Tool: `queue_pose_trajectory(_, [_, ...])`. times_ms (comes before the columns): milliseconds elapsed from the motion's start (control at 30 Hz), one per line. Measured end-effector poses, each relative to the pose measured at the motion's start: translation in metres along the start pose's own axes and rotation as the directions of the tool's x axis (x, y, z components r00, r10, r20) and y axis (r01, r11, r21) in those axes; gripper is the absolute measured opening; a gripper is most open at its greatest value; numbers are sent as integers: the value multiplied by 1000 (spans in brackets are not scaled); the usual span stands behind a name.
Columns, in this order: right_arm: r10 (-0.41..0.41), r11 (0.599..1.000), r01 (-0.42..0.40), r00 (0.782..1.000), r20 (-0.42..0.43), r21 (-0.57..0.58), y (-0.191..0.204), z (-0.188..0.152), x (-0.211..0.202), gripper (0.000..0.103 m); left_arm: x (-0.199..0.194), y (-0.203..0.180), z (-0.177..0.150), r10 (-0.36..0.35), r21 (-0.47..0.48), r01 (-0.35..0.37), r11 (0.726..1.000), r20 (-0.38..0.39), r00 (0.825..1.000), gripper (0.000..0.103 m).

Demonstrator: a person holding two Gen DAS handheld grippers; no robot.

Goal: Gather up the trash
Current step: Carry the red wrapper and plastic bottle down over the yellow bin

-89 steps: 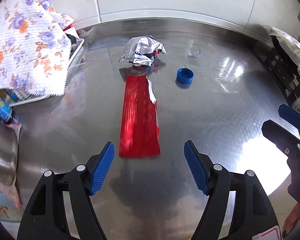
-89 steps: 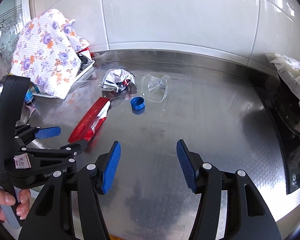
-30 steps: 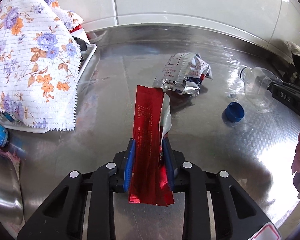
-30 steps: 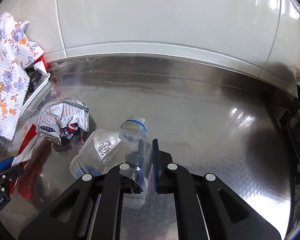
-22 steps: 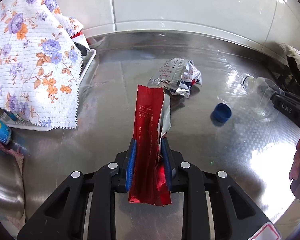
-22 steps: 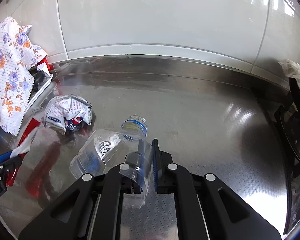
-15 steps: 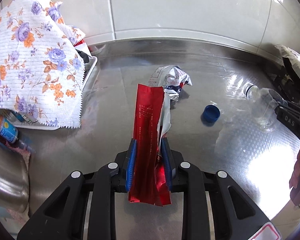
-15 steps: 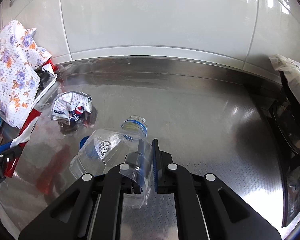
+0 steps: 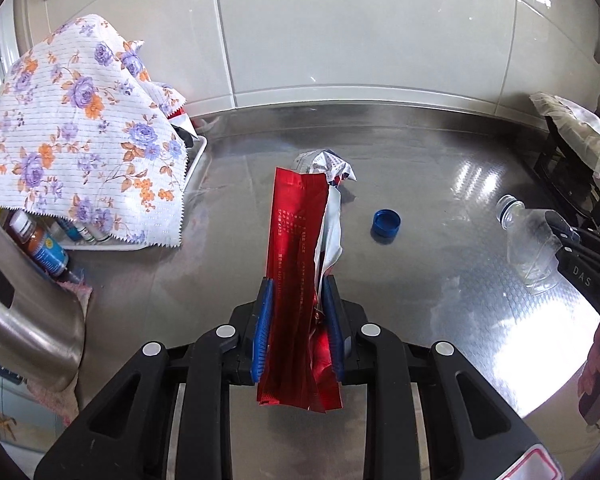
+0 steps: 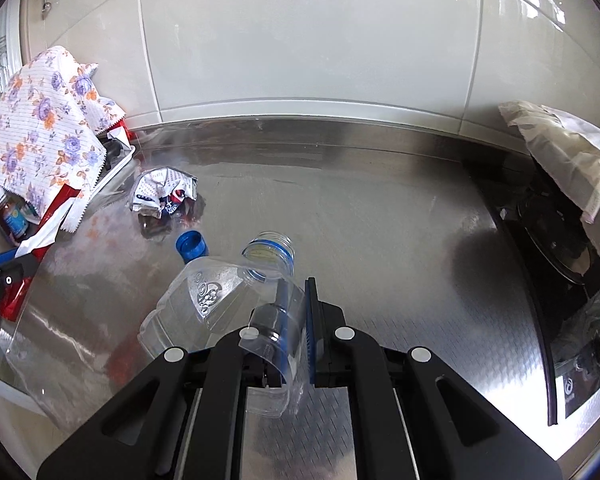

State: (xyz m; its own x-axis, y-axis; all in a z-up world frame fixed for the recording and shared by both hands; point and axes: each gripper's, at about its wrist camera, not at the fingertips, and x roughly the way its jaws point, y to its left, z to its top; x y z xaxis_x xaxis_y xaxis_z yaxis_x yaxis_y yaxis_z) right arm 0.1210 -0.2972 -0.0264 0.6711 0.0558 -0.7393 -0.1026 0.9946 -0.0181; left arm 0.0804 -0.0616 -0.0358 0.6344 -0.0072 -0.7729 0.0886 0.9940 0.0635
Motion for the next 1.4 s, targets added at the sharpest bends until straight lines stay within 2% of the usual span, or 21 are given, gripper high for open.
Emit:
queue_pose_trajectory(300, [-5,1000,5,1000,-3,6,2,-43,-38,8,-25,-8,-34,0,46,0,999,2,1000,25])
queue_pose_trajectory(533, [-13,1000,13,1000,-10,13,11,-84,-71,8,-45,-8,-65,-29,85,29,996,-1,1000,25])
queue_pose_trajectory(767, [8,1000,-7,1000,-16,8,31,-131,-115,8,-79,-9,-120,-69,142,71,987,-13,998,25])
queue_pose_trajectory(1033, [57,998,-57,997,-45,0,52,-193,-155,8,-102,-10,-194,-120,215,135,967,-84,989,25])
queue_pose_trajectory(1167, [80,997,-80,993,-92,1,58,-224,-161,8,-101,-10,-227,-140,246,172,954,-144,980,25])
queue_pose_trajectory(1267, [116,993,-118,984,-139,-9,63,-243,-157,8,-91,-12,-246,-170,253,219,942,-202,964,25])
queue_pose_trajectory(1400, [180,981,-193,957,-227,-34,69,-268,-136,8,-65,-18,-273,-192,294,276,915,-284,939,25])
